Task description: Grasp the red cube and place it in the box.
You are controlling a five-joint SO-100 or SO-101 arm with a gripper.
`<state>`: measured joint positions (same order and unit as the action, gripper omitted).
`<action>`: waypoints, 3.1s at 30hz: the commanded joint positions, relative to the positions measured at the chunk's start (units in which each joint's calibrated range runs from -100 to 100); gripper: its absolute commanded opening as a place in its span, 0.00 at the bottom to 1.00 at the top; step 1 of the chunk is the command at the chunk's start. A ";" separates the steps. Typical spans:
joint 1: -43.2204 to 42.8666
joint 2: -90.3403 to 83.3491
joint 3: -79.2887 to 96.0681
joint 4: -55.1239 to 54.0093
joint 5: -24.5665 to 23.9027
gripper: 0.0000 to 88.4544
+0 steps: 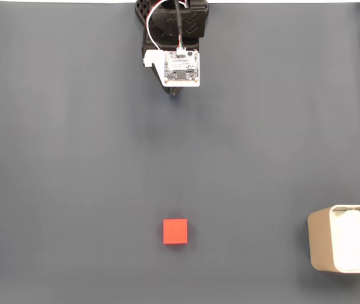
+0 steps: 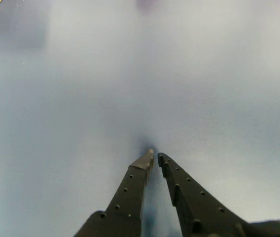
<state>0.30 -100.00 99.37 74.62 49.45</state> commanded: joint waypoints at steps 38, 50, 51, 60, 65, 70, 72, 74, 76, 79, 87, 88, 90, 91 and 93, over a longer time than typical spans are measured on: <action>0.06 0.09 0.45 1.28 -0.54 0.00; 0.34 0.35 -0.46 -1.10 0.78 0.00; 0.34 0.69 -1.37 -2.74 0.39 0.00; -3.85 15.51 -26.65 -12.33 -1.17 0.00; -4.35 32.06 -52.38 -9.05 -1.90 0.00; -3.78 44.54 -71.72 -2.98 -1.07 0.00; -2.92 47.92 -76.01 -1.92 -0.54 0.00; -2.07 50.61 -78.84 -1.92 -0.05 0.00; -1.43 52.77 -81.03 -2.49 0.24 0.00; -0.79 55.29 -83.22 -5.52 0.20 0.00; -0.37 60.66 -87.87 -7.16 -0.24 0.00; -0.30 61.09 -88.14 -7.25 -0.24 0.00; -0.30 61.44 -88.24 -7.41 -0.20 0.00; -0.30 61.61 -88.24 -7.49 -0.20 0.00; -0.30 61.87 -88.14 -7.49 -0.05 0.00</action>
<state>-0.59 -38.51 14.29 68.18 49.21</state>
